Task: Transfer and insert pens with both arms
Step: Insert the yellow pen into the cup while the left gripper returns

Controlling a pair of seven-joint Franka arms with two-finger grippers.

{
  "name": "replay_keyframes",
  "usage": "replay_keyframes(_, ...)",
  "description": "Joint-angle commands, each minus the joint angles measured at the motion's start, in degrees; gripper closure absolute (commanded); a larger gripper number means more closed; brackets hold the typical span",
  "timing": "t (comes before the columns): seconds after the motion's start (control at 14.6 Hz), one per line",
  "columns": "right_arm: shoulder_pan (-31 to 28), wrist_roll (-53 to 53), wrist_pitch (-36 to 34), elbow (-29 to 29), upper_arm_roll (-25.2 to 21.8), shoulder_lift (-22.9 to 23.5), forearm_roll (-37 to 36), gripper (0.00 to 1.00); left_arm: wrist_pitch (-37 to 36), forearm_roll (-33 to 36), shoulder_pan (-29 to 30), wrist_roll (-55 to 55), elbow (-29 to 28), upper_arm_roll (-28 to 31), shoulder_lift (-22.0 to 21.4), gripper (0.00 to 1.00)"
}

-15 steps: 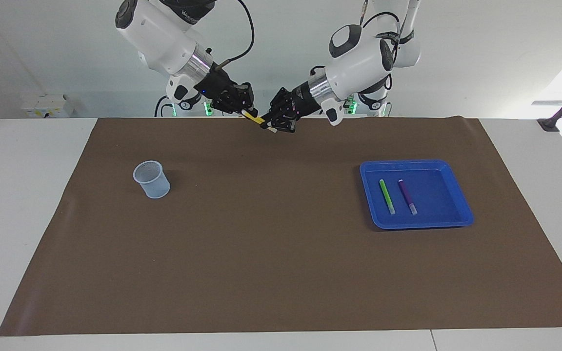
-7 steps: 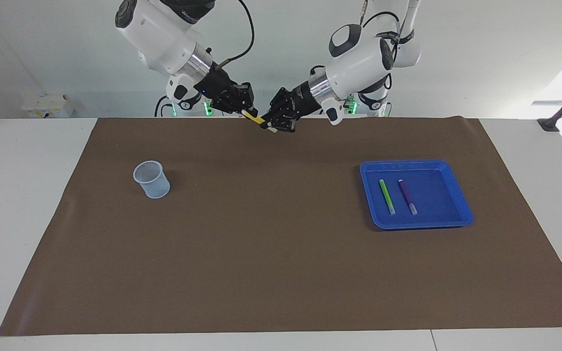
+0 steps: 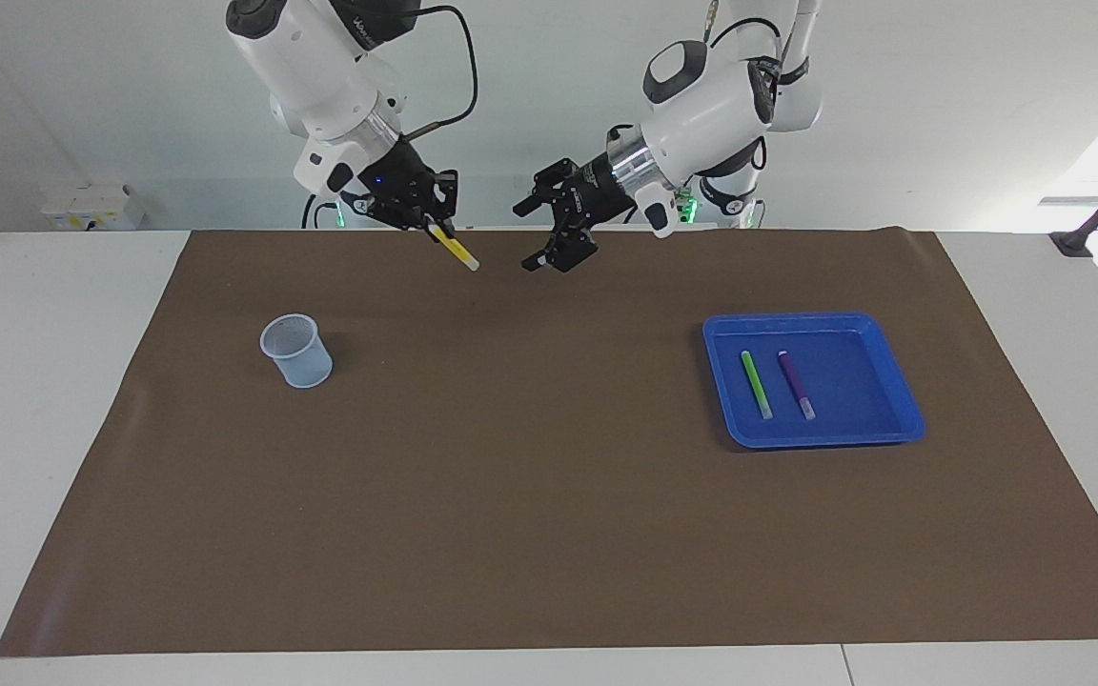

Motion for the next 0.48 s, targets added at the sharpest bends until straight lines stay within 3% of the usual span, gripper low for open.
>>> replay_keyframes(0.0,-7.72,-11.28,-0.89,-0.43,0.29,-0.32,-4.0,1.0,-5.08,6.85,3.97,1.7,-1.76,0.25,-2.25,0.0)
replay_keyframes(0.27,-13.63,-19.13,0.59,-3.76,0.38,-0.23,-8.23,1.0,-10.62,18.55,10.56,5.37,-1.41,0.34,-2.16,0.0)
replay_keyframes(0.41,-13.81,-19.41,2.18,-6.31,0.38,-0.49,-9.9,1.0,-15.27,20.86,15.47,13.25,-1.58,0.43,-2.6,0.0)
